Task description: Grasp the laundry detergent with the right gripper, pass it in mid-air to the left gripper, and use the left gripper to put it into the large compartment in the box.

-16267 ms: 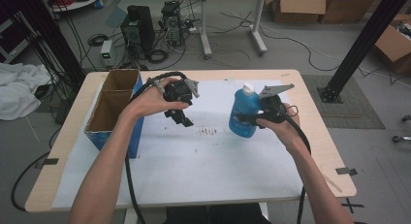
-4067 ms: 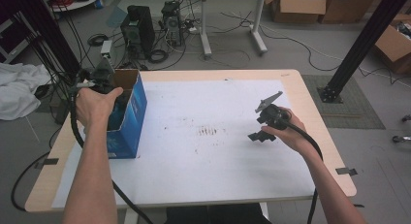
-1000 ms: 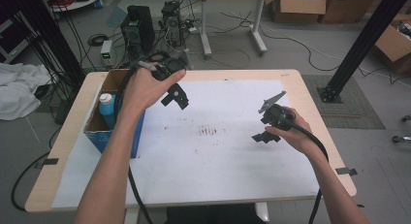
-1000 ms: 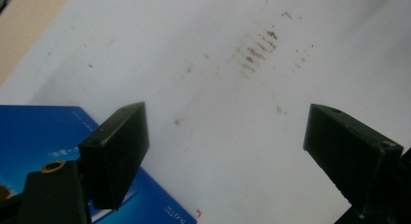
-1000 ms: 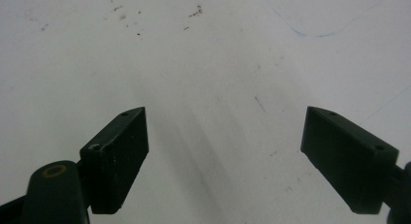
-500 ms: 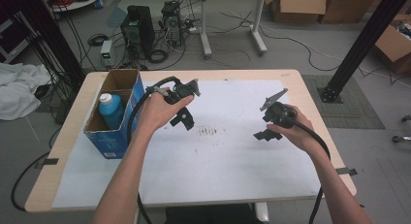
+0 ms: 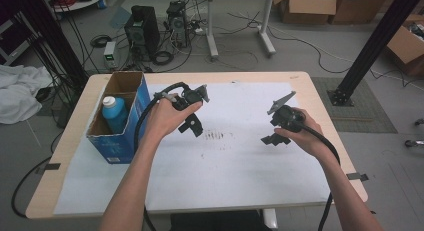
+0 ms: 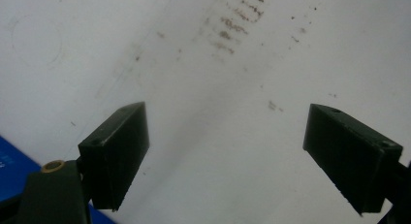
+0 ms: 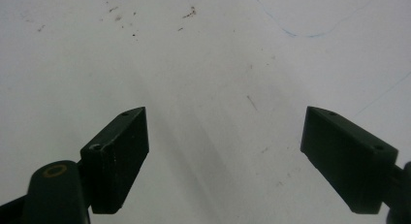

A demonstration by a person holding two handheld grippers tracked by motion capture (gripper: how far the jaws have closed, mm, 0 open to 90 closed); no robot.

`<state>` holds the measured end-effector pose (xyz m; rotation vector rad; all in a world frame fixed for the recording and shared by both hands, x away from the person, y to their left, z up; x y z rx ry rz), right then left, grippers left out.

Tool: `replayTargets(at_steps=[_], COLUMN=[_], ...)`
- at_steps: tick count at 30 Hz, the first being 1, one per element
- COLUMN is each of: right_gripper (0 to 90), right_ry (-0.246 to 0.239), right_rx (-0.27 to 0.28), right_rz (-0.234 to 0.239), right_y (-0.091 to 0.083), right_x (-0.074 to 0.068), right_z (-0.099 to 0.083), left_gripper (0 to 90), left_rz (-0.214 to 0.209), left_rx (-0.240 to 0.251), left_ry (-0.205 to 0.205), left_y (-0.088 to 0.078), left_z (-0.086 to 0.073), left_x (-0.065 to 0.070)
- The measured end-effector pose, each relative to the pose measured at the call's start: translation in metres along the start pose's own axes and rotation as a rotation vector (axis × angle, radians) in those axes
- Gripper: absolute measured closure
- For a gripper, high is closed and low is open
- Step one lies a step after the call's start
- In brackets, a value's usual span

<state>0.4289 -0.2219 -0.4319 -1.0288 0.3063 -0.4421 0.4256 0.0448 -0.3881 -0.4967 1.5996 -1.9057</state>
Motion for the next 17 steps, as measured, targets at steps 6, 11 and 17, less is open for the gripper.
replayTargets(at_steps=[6, 11, 17], right_gripper=[17.4, 17.3, 17.4], right_ry=[0.0, 0.0, 0.002], right_rx=[-0.003, -0.005, -0.004], right_rz=[0.001, 0.001, 0.002], right_y=[0.0013, 0.0021, 0.0029], right_x=[-0.0005, -0.0008, -0.0014], right_z=[0.0001, 0.0002, -0.0006], left_gripper=[17.3, 17.2, 17.2], left_rz=[-0.003, 0.0, 0.0], left_rx=[-0.006, -0.001, 0.003], left_ry=[0.0, 0.006, 0.008], left_y=[0.0018, 0.0022, 0.0064], left_z=[-0.0017, -0.0007, -0.0001], left_x=[0.0004, 0.0029, 0.0049])
Point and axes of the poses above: each handheld gripper's, and its own axes: y roughly forward along the jaws, z roughly out of its top, x roughly to its right, the point moved 8 cm from there along y, roughly forward along the jaws, and after that the axes turned 4 degrees about z, right-handed, at the moved point
